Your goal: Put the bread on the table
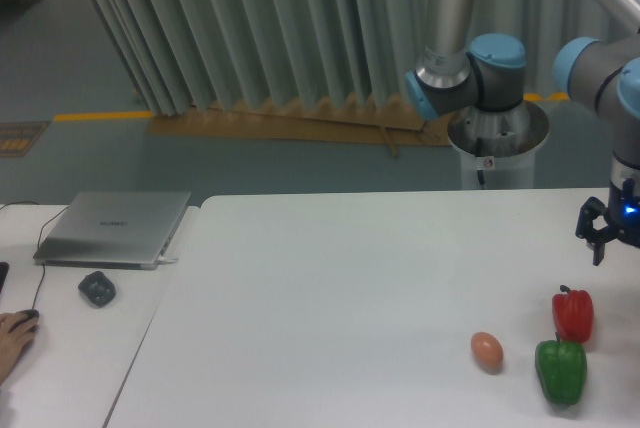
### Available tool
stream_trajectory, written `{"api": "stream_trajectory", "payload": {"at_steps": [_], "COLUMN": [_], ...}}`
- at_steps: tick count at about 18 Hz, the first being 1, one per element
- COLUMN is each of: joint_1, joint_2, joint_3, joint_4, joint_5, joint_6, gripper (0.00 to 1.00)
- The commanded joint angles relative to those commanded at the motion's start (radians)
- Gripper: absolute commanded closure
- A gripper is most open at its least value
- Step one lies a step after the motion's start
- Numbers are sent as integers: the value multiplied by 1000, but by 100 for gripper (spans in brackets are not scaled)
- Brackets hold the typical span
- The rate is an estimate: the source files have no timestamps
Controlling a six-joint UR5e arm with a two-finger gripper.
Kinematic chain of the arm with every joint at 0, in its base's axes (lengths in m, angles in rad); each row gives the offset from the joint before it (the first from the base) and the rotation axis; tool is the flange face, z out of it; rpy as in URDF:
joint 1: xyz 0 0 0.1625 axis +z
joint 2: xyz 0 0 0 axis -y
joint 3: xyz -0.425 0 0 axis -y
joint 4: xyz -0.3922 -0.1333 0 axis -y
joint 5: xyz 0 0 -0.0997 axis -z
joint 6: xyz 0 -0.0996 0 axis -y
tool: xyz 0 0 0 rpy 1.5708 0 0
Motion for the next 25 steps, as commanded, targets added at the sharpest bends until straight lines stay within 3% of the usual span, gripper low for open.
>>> {"api": "stream_trajectory", "payload": {"at_steps": [25], "joint_1": [22], "joint_2": [5], "joint_3": [3], "joint_4": [3], "joint_5": [-9], "joint_6": [25], "gripper": [0]}}
